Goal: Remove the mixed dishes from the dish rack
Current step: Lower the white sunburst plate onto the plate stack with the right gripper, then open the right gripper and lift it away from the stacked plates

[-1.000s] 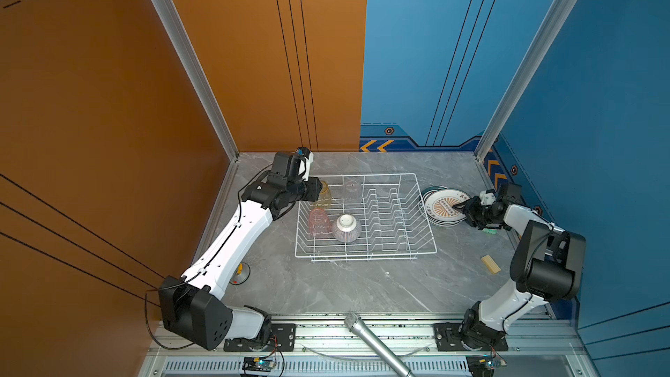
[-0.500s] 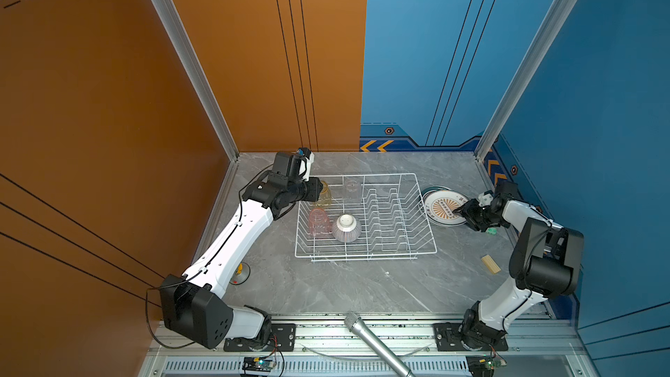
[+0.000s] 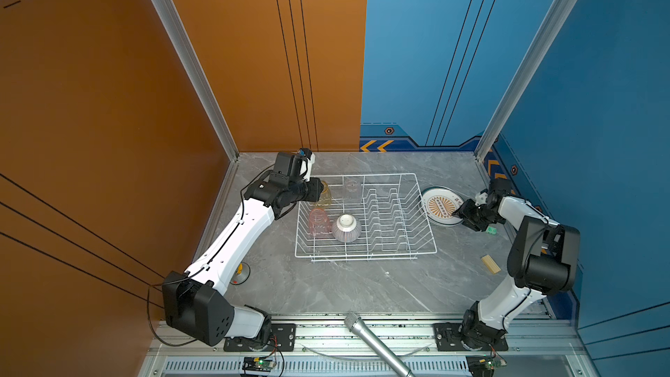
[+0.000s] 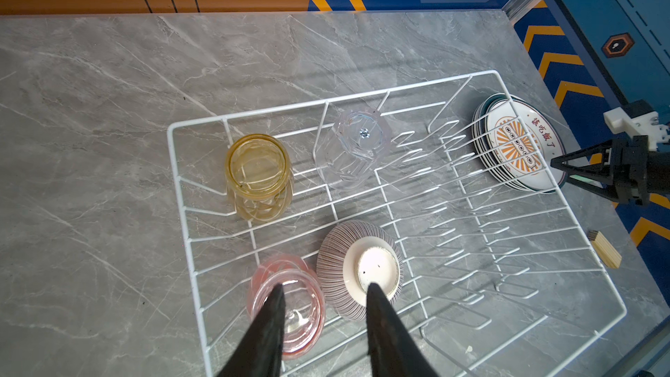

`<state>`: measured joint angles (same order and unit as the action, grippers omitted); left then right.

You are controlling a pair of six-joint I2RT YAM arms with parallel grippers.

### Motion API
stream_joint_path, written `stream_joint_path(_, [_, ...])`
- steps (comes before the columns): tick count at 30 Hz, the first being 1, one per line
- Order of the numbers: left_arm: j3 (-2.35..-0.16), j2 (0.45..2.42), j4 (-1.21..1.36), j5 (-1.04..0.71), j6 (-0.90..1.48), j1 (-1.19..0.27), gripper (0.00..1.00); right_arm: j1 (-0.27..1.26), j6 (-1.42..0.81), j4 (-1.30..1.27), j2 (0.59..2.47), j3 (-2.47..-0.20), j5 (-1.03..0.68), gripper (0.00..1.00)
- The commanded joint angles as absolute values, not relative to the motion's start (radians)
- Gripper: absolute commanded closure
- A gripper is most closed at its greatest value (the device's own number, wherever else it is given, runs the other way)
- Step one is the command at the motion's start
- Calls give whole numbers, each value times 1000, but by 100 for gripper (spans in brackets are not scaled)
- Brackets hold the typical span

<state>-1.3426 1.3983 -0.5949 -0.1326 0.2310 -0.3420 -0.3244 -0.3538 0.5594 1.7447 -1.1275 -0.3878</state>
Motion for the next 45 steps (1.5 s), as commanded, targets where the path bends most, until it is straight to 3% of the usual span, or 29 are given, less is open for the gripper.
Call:
stream_joint_path(1, [-1334,1407,-597,-148,213,-333,61,-309,-323,612,1753,-1155,-327,49])
stream_joint_path(8, [-1326,1405,-597,-133,209,-335,58,-309,-318,616,1720,-1157,-282,40])
stream_joint_path(17, [-1318,1397,-597,-101,199,-341,57,-311,-317,622,1697,-1157,-275,39])
stream_joint_path(20, [-1320,1403,-596,-111,198,-341,57,-296,-317,634,1704,-1169,-243,30])
stream_joint_path(24, [-1319,1408,-597,-121,196,-340,58,-269,-321,658,1719,-1195,-190,25])
stream_joint_path(29, [-1318,1408,-597,-122,188,-339,58,-225,-326,712,1752,-1248,-94,24])
stream_joint_path(45, [-1299,1402,-597,-140,175,-317,58,-155,-357,771,1846,-1345,-36,20])
